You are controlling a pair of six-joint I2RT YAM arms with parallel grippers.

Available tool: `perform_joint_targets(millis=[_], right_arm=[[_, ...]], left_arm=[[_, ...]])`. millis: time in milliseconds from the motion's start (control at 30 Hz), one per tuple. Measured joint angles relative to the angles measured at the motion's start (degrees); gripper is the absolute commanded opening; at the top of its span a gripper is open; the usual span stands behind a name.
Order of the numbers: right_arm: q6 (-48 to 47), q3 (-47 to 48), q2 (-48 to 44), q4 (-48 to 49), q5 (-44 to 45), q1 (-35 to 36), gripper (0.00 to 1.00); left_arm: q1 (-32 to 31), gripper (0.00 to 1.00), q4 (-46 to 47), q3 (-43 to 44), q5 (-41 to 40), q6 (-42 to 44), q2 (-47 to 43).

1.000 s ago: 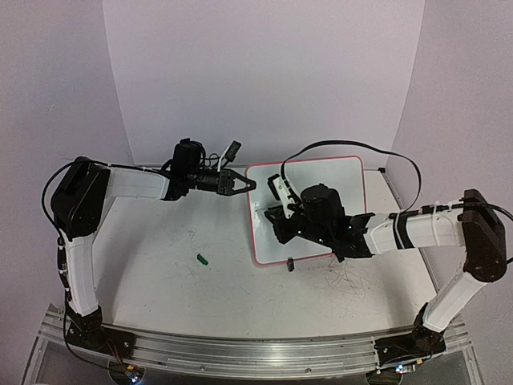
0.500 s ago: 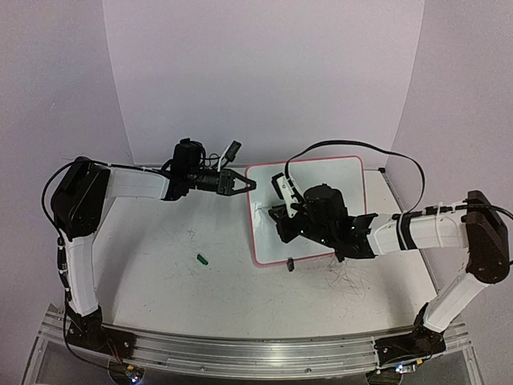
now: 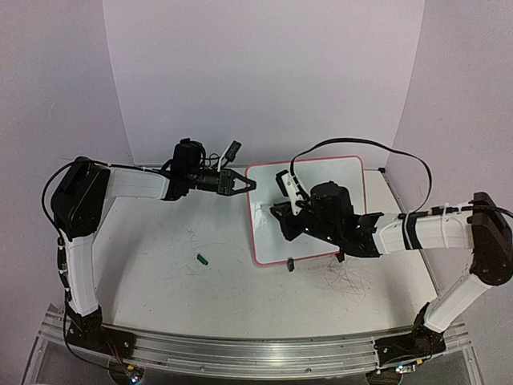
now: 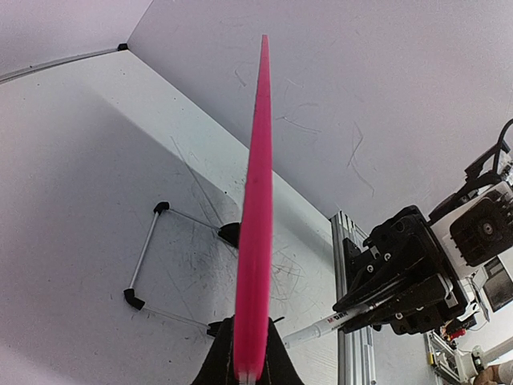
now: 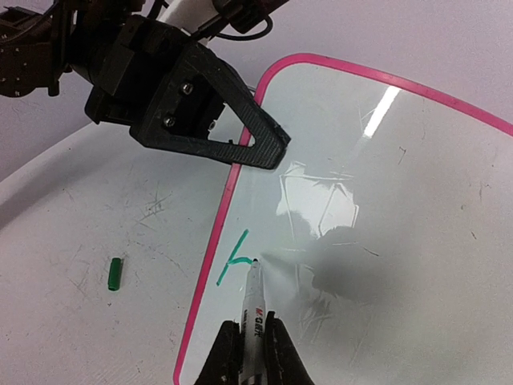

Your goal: Write a sentence on the whiteboard

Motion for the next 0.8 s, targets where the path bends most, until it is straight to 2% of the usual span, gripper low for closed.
perform_joint_targets(millis=[800], right_arm=[[0.0,1.3,1.7,1.2,0.1,-0.5,0.0]], left_arm=[[0.0,0.0,0.0,0.0,0.0,0.0,0.0]])
